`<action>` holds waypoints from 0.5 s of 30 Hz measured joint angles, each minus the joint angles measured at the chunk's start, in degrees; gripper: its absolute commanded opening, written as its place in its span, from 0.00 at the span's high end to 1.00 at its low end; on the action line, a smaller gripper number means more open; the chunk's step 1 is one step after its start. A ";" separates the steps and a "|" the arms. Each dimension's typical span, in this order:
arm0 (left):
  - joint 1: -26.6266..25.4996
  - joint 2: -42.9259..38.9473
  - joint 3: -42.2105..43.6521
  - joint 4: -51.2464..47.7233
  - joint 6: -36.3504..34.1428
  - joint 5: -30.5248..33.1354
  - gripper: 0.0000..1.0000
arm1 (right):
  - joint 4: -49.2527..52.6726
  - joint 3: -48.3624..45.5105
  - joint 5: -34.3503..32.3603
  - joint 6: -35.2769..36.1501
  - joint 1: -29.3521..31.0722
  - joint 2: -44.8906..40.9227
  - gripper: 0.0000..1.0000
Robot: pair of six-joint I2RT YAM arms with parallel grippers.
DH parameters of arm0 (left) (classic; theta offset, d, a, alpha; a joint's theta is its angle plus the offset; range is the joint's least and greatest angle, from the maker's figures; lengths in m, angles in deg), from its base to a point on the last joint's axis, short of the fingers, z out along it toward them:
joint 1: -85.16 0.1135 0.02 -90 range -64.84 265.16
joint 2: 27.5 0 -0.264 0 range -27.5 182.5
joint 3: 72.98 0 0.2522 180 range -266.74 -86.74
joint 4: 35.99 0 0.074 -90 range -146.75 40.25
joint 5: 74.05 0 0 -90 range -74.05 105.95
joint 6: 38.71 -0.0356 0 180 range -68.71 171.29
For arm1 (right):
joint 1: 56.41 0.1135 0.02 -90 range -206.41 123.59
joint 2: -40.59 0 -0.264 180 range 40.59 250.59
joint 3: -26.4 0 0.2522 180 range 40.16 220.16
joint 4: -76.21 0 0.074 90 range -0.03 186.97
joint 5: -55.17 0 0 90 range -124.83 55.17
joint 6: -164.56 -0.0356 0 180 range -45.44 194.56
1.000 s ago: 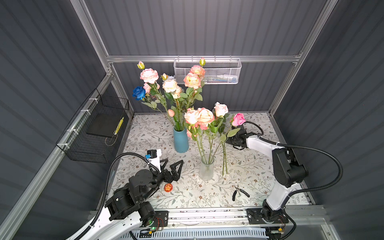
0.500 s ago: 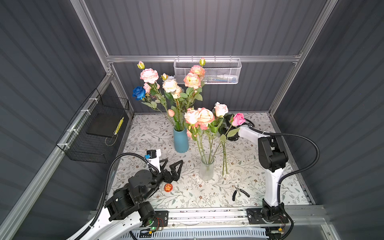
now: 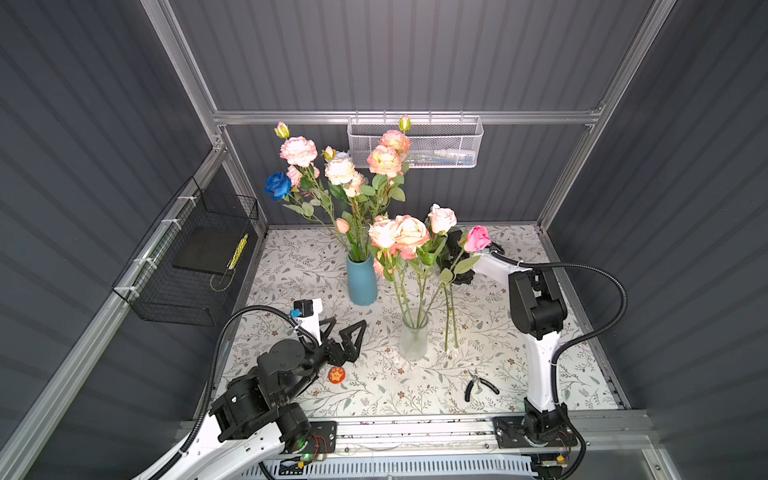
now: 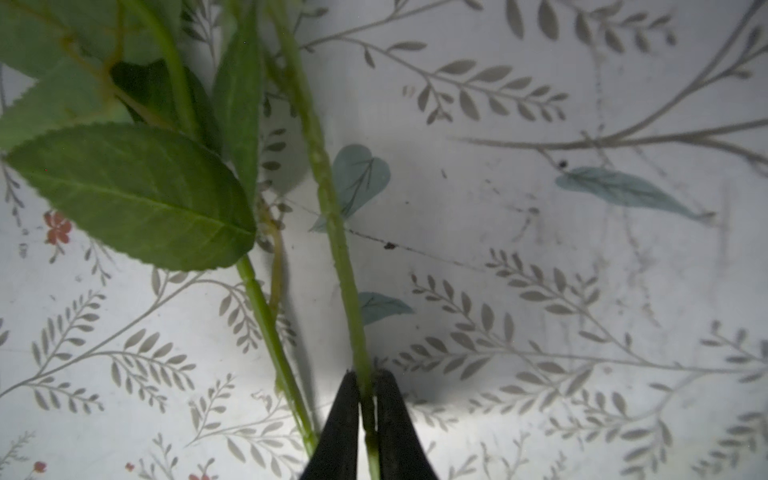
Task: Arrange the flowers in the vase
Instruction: 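Grasp a white peony stem with the right gripper and lift it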
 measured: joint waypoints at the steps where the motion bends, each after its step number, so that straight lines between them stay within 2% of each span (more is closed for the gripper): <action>1: 0.00 0.00 0.00 0.00 0.00 0.00 0.00 | -0.55 -1.16 -0.13 -0.09 0.00 -0.74 1.00; 6: 0.00 -0.02 0.00 -0.02 0.00 0.00 0.00 | -3.58 -9.70 -1.40 -0.15 -0.20 -6.64 1.00; 15: 0.00 -0.02 -0.15 -0.07 0.00 0.00 0.00 | -9.11 -25.42 -6.75 -2.49 -1.51 -24.39 1.00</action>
